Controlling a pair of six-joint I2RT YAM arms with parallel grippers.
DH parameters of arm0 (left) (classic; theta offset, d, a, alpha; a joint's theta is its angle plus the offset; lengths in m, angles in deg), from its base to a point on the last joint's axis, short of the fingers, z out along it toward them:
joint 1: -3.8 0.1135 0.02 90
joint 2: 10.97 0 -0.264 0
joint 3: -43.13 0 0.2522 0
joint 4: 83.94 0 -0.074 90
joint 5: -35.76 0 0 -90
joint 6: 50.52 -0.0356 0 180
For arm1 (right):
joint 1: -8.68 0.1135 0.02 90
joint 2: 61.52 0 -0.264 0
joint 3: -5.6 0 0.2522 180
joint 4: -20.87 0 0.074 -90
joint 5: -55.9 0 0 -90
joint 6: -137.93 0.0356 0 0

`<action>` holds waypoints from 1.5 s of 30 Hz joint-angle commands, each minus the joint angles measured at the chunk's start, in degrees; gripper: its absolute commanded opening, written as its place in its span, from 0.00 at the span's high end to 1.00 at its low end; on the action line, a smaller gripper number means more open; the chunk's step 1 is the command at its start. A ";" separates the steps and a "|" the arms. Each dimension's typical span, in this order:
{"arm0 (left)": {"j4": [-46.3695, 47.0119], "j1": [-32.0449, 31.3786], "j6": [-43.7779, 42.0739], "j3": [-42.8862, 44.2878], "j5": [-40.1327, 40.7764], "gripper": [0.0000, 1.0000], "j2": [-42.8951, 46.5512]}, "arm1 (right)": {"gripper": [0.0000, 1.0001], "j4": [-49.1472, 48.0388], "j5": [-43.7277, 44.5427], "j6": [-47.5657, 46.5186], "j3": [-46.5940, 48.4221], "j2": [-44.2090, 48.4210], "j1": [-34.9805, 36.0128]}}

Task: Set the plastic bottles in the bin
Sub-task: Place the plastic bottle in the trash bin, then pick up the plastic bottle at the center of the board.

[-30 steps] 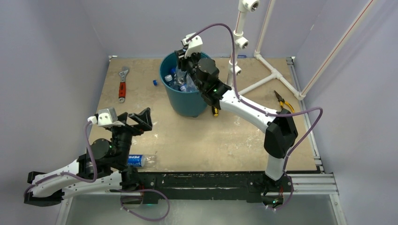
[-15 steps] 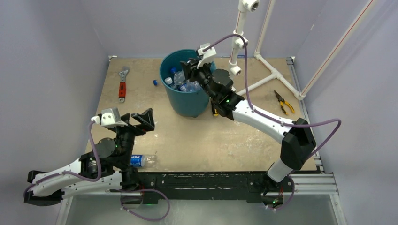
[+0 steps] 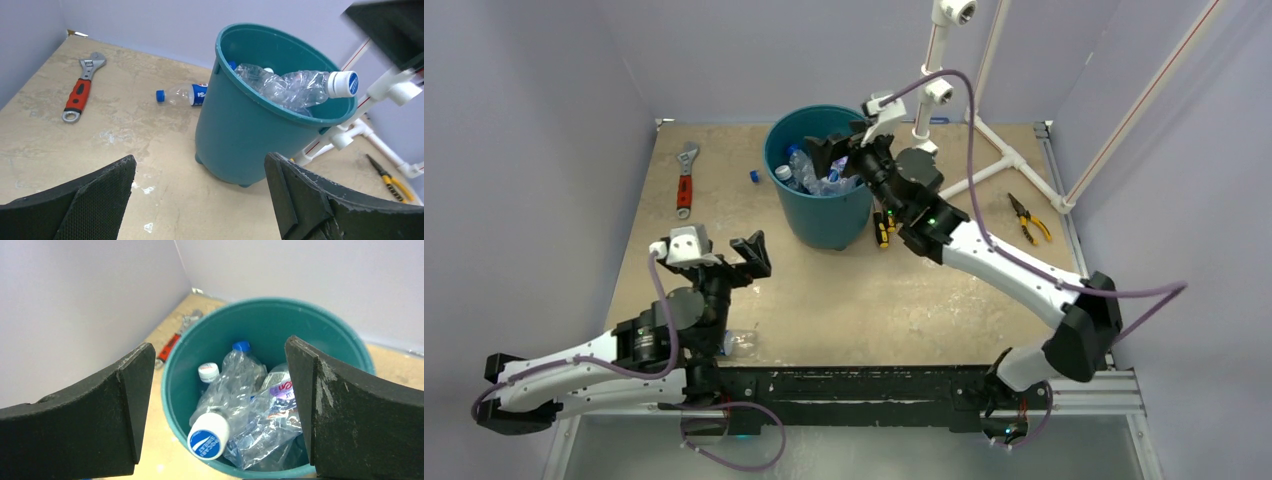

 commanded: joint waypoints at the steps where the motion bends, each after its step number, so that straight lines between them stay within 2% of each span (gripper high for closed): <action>1: 0.73 0.03 -0.84 2.50 2.33 0.01 -4.68 | 0.01 0.69 1.41 1.09 0.33 9.03 0.17; 6: -5.18 1.44 6.16 3.75 3.43 0.01 -5.49 | 0.01 2.70 -0.12 2.54 -6.40 20.23 0.17; 10: -6.13 3.75 7.90 3.71 1.88 0.01 -3.26 | 0.01 3.63 -1.93 3.70 -14.01 30.04 0.19; 12: -4.42 4.27 6.24 3.62 0.31 0.01 -3.21 | 0.01 3.83 -3.49 3.58 -18.12 34.27 0.17; 14: -0.73 4.76 0.98 3.71 -2.24 0.01 -5.20 | 0.01 3.97 -5.41 3.12 -21.95 37.97 0.18; 16: -0.19 6.57 -2.28 7.10 -4.98 0.01 -8.55 | 0.01 5.27 -6.30 3.09 -25.32 41.73 0.22; 21: 11.11 18.18 -12.88 14.70 -17.41 0.01 -13.06 | 0.01 7.31 -5.36 4.45 -32.64 51.07 0.17; 26: 11.17 28.06 -13.50 27.12 -26.36 0.01 -24.62 | 0.01 11.98 -2.08 5.17 -36.71 57.84 0.17; 29: 8.77 37.58 -6.17 31.69 -32.94 0.01 -29.08 | 0.01 14.63 -0.15 8.42 -39.33 60.22 0.20; 36: 7.55 69.75 21.64 36.73 -62.84 0.01 -37.10 | 0.01 18.87 1.19 16.62 -44.91 64.13 0.17; 40: 17.38 85.19 41.88 28.64 -77.44 0.02 -41.31 | 0.01 21.33 2.27 19.87 -47.53 67.60 0.17; 43: 27.66 91.13 54.55 19.89 -82.84 0.04 -45.27 | 0.01 23.11 3.13 22.32 -49.29 69.94 0.17; 45: 33.71 92.15 59.46 14.95 -83.02 0.05 -48.28 | 0.01 23.51 2.88 24.23 -51.09 71.16 0.17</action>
